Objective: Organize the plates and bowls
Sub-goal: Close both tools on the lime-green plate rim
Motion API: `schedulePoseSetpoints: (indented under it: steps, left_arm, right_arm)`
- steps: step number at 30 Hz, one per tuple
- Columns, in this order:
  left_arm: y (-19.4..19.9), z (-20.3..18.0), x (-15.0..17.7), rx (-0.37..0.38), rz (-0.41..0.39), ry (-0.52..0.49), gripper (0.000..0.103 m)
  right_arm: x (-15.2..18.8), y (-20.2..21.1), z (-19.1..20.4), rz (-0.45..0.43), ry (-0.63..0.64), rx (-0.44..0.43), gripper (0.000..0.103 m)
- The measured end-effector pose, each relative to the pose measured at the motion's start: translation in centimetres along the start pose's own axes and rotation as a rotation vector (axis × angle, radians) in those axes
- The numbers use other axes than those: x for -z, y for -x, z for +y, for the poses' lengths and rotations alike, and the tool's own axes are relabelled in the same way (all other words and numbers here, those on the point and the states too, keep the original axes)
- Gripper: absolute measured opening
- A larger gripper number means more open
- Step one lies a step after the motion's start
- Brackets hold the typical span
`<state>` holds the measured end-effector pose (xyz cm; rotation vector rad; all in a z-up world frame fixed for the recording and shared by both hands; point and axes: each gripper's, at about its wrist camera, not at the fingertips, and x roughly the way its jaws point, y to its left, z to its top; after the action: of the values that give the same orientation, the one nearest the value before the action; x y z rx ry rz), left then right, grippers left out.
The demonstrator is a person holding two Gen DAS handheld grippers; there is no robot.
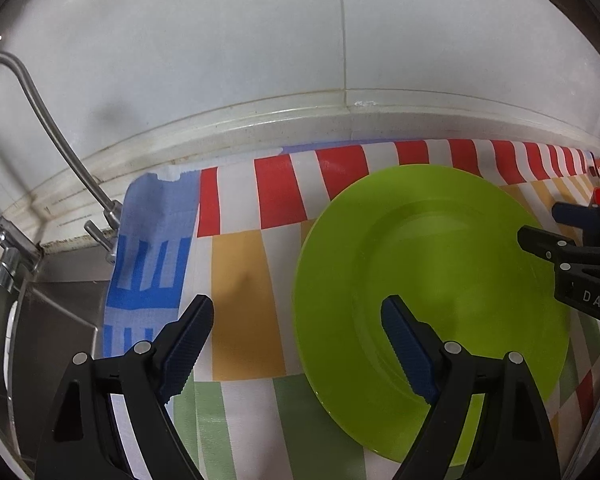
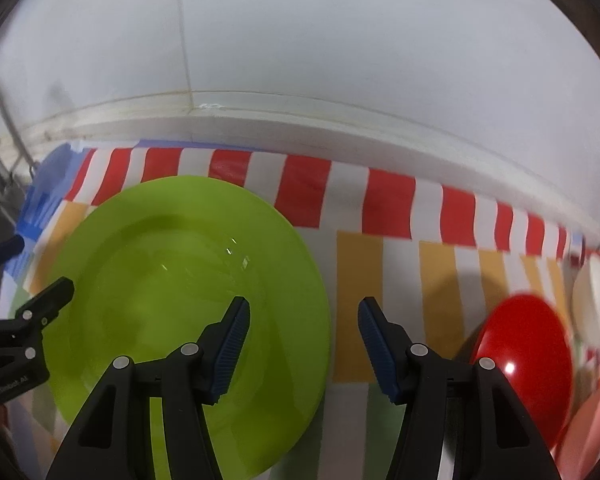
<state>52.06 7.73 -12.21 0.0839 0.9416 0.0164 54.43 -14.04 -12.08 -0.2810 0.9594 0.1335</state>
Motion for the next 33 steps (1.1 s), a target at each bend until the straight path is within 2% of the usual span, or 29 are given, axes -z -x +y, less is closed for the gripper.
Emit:
schedulePoseSetpoints:
  steps: [7,13,17,18,20,24,27,33]
  left_arm:
    - [-0.5,-0.5,-0.2,0.01,0.03,-0.018,0.084]
    - [-1.1,-0.5,-0.3,0.006,0.064,-0.005,0.083]
    - [-1.4,-0.6,-0.3,0.003,0.072,-0.001,0.078]
    - [-1.5,-0.6,-0.3,0.005,0.075,-0.003,0.077]
    - [-1.8,-0.8,-0.3,0.01,0.085,-0.003,0.073]
    - [-2.3,-0.9,-0.4,0.036,0.11,0.018,0.064]
    - [-2.6,-0.9,-0.4,0.054,0.124,0.031,0.058]
    - [-2.7,-0.8,-0.2,0.094,0.128,0.057,0.043]
  right_arm:
    - [-2.0,-1.3,0.9,0.072,0.189,-0.034,0.057]
    - [-2.0,-2.0,0.5,0.149,0.24,-0.08,0.057]
    - [-2.2,-3.0,0.2,0.171,0.231,-0.093,0.057]
    - [-3.4,-4.2,1.2,0.18,0.228,-0.104,0.057]
    - [-3.8,-4.4,1.2,0.191,0.238,-0.112,0.057]
    - [-4.2,-4.6,1.3,0.216,0.244,-0.145,0.048]
    - [-4.6,-4.8,1.4,0.234,0.238,-0.154,0.046]
    - [-5.0,-5.3,1.5,0.244,0.213,-0.151,0.045]
